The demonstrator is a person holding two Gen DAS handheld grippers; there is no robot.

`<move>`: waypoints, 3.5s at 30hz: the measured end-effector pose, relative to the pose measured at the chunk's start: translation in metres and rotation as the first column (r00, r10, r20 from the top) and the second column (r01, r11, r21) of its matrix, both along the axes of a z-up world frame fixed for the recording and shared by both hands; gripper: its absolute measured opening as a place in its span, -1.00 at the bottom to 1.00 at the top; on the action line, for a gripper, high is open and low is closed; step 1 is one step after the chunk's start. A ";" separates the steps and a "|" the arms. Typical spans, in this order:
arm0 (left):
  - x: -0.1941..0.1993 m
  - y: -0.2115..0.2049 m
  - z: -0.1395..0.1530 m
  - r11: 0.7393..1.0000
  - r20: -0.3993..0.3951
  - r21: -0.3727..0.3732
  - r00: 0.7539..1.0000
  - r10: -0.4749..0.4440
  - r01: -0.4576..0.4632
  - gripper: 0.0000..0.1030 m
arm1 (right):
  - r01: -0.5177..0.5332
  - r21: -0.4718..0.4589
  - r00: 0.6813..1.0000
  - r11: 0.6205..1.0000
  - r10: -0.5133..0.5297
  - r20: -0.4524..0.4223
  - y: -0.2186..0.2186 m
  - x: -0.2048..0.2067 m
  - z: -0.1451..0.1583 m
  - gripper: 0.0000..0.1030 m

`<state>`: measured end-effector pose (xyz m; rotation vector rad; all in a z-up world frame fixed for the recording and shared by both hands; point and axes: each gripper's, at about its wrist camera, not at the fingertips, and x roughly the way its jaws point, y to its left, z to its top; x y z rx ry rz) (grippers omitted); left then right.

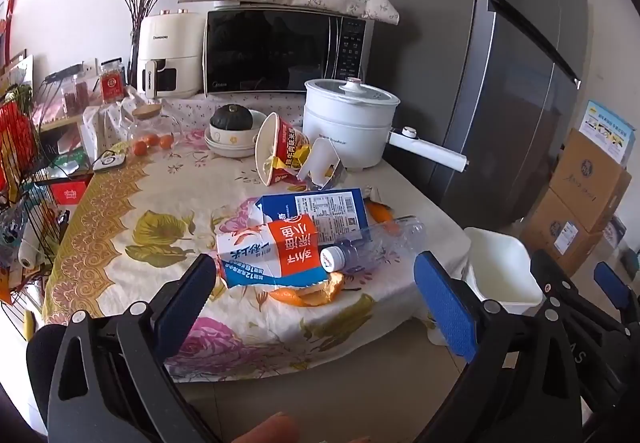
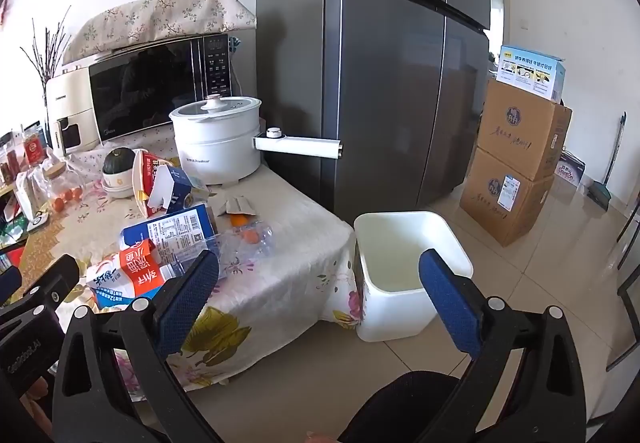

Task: Collect trash

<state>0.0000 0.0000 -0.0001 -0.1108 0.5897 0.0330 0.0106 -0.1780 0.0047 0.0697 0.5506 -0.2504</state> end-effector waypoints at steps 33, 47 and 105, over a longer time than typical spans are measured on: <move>0.002 0.010 -0.011 0.999 -0.048 -0.028 0.999 0.023 -0.024 0.87 | -0.033 -0.019 0.999 0.999 0.032 -0.032 0.008 0.004 -0.004 0.86; 0.002 0.010 -0.013 0.999 -0.053 -0.026 0.998 0.023 -0.024 0.87 | -0.028 -0.017 0.999 0.999 0.027 -0.031 0.006 0.004 -0.001 0.87; 0.011 0.019 -0.028 0.996 -0.154 -0.065 0.987 0.051 -0.061 0.87 | -0.072 0.045 0.994 0.996 0.075 -0.074 0.006 0.008 -0.011 0.87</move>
